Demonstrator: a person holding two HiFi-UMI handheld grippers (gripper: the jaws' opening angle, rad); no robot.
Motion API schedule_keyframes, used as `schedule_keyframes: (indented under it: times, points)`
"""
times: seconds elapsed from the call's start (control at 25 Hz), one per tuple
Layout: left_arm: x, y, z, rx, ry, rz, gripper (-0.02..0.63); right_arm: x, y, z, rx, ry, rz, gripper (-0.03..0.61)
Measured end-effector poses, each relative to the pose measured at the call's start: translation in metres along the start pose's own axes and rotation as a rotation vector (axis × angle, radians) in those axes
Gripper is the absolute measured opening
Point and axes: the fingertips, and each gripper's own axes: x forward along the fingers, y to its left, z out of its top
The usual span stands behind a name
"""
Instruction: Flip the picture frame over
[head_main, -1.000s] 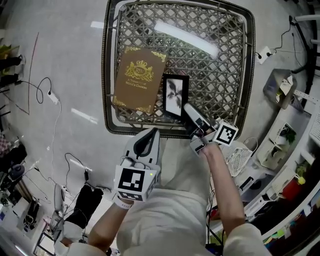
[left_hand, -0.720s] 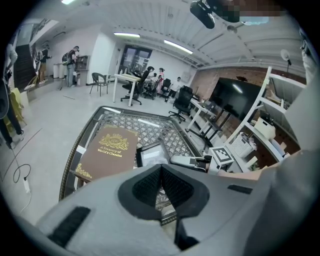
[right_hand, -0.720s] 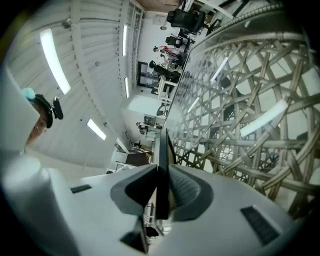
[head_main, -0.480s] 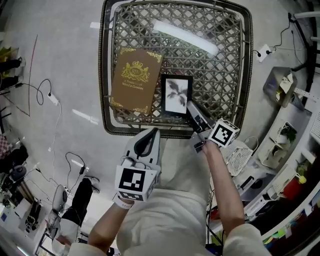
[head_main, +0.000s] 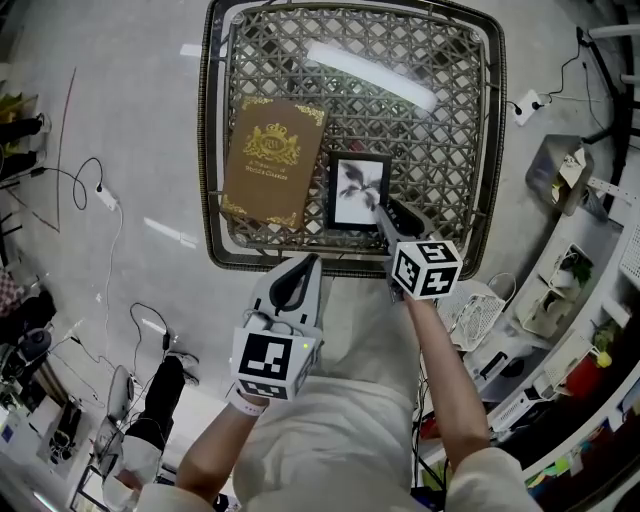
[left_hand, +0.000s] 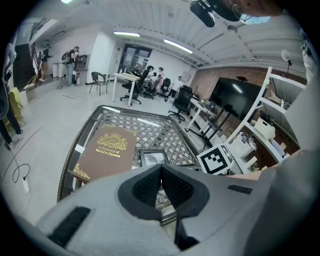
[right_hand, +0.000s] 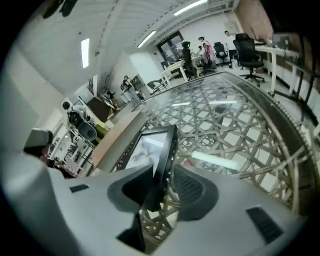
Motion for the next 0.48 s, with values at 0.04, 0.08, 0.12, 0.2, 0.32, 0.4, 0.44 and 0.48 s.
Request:
schedule_keyframes:
  times: [0.04,0.08,0.12,0.2,0.32,0.4,0.44,0.48]
  points:
    - [0.0,0.0,-0.001,0.0,0.001,-0.001,0.025,0.0,-0.001,0.0,-0.033,0.01,-0.031,0.146]
    - [-0.001,0.0,-0.001,-0.002,0.001,-0.002,0.025,0.0,-0.001,0.0,-0.06,0.017,-0.05,0.152]
    - [-0.001,0.0,0.0,-0.004,0.001,-0.003,0.025,-0.001,0.0,0.0,-0.076,0.022,-0.06,0.15]
    - [-0.002,-0.002,0.002,-0.004,-0.004,-0.008,0.025,-0.003,0.004,0.003,-0.081,0.023,-0.058,0.15]
    - [-0.004,-0.004,0.008,0.009,-0.017,-0.018,0.025,-0.01,0.009,0.007,-0.099,0.016,-0.067,0.15]
    - [-0.008,-0.005,0.013,0.014,-0.025,-0.022,0.025,-0.017,0.013,0.01,-0.123,0.013,-0.081,0.149]
    - [-0.01,-0.005,0.016,0.018,-0.03,-0.024,0.025,-0.021,0.014,0.012,-0.134,0.012,-0.09,0.142]
    - [-0.013,-0.005,0.02,0.023,-0.037,-0.027,0.025,-0.025,0.016,0.014,-0.148,0.011,-0.098,0.133]
